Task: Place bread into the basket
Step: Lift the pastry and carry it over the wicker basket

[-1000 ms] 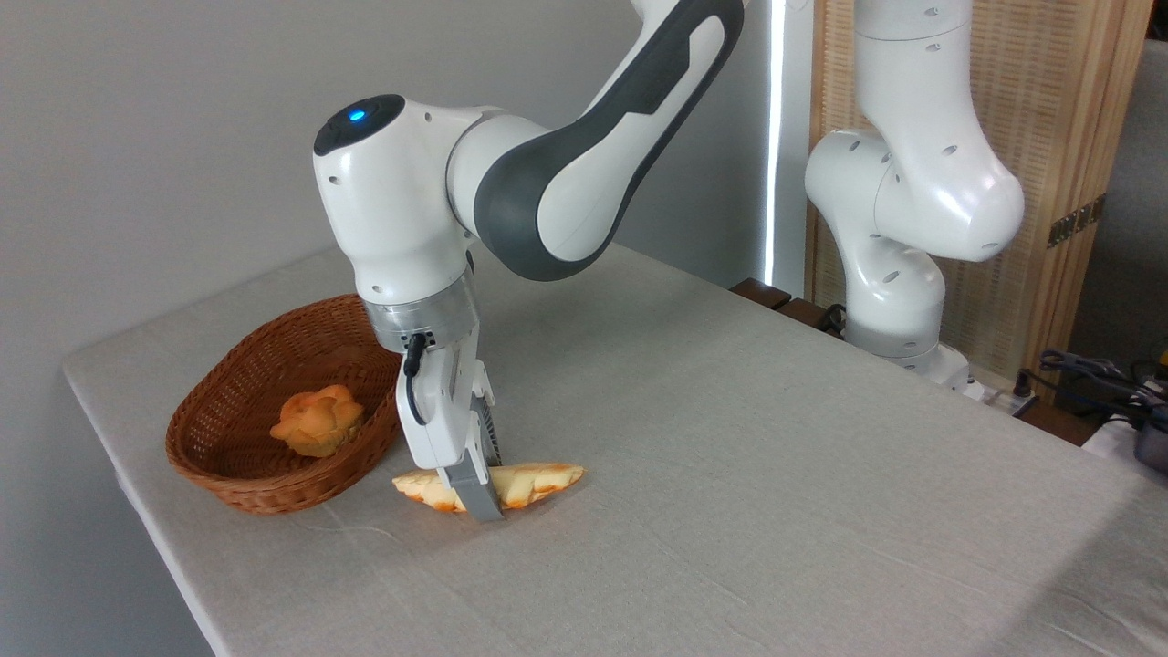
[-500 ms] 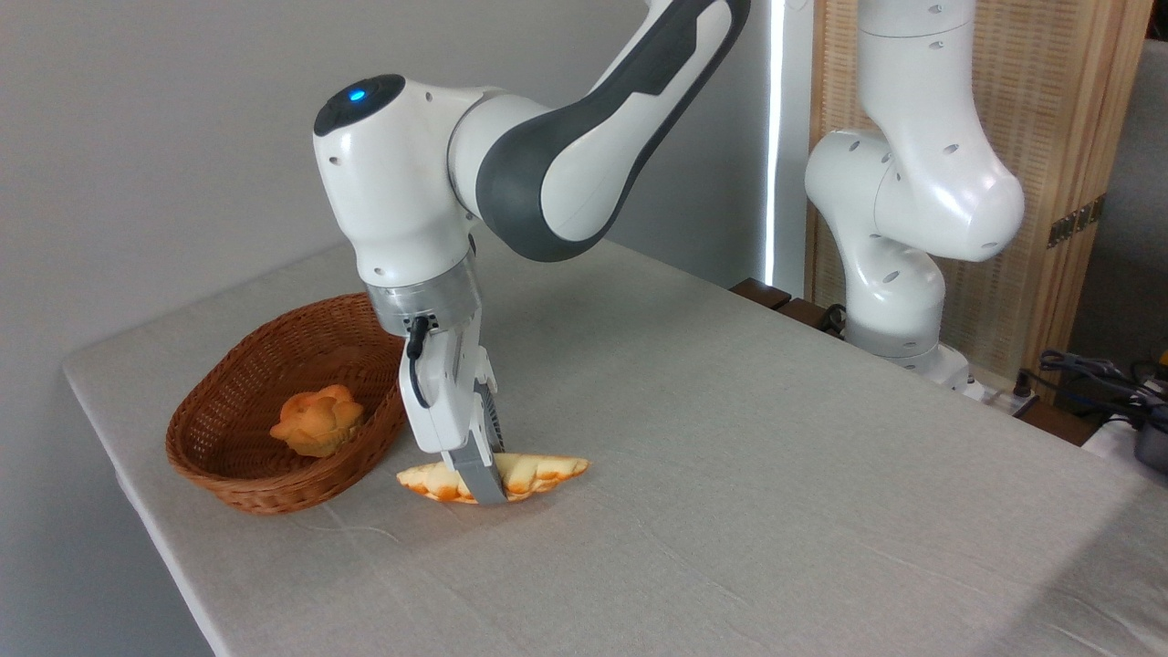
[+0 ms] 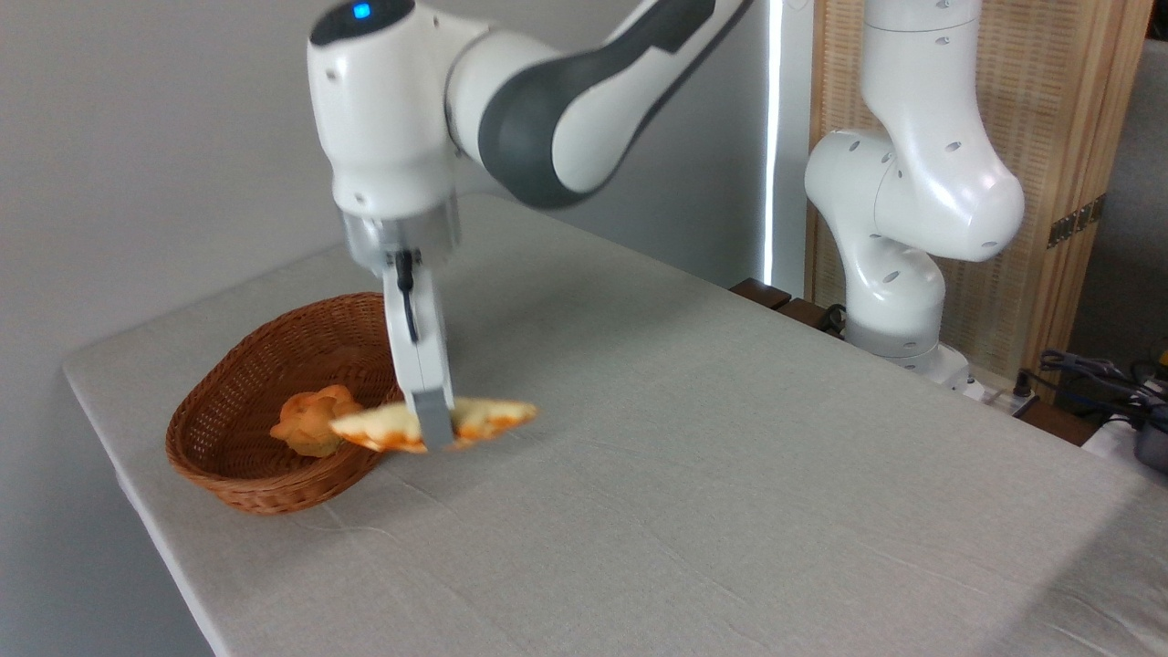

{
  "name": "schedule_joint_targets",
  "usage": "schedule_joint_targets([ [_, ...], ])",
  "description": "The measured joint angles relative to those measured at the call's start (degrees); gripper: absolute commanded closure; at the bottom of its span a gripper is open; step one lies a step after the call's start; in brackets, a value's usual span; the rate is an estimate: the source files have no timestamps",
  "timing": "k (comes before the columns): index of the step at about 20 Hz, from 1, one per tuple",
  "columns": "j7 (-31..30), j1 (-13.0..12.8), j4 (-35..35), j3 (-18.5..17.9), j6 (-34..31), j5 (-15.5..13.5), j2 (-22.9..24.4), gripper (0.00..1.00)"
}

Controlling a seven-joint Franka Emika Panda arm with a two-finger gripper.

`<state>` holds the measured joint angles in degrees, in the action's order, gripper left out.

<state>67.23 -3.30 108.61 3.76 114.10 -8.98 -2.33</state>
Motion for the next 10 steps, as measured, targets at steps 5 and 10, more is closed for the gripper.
schedule_joint_targets([
  [5,-17.0,-0.2,-4.3,4.2,-1.4,-5.9,0.4,0.65],
  [10,-33.3,-0.4,-4.4,8.8,2.6,-7.8,-0.8,0.38],
])
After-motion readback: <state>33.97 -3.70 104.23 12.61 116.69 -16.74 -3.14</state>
